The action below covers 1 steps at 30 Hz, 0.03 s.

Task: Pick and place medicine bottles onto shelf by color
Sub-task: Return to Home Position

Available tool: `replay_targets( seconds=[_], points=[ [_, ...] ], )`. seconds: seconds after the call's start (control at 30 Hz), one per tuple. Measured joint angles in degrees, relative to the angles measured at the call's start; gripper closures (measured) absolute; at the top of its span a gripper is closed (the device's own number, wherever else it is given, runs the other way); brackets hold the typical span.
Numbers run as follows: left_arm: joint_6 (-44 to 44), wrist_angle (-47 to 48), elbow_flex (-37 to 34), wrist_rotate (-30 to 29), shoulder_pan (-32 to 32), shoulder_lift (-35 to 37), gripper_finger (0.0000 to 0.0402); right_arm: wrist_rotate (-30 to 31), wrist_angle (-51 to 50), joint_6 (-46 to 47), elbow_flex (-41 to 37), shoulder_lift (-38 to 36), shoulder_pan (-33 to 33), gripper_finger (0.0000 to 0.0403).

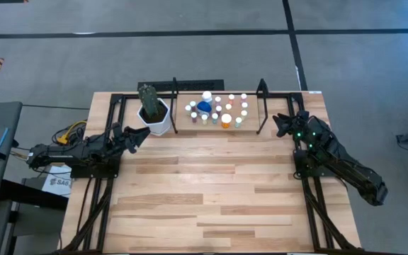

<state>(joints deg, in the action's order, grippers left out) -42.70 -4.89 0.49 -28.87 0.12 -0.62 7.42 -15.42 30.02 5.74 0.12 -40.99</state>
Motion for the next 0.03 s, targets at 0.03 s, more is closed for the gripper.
replay_targets(
  seconds=[0.03],
  points=[
    [0.0,0.0,0.0,0.01,0.02,0.0,0.0214,0.0,0.0,-0.02,0.0,0.0,0.02,0.0193]
  ],
)
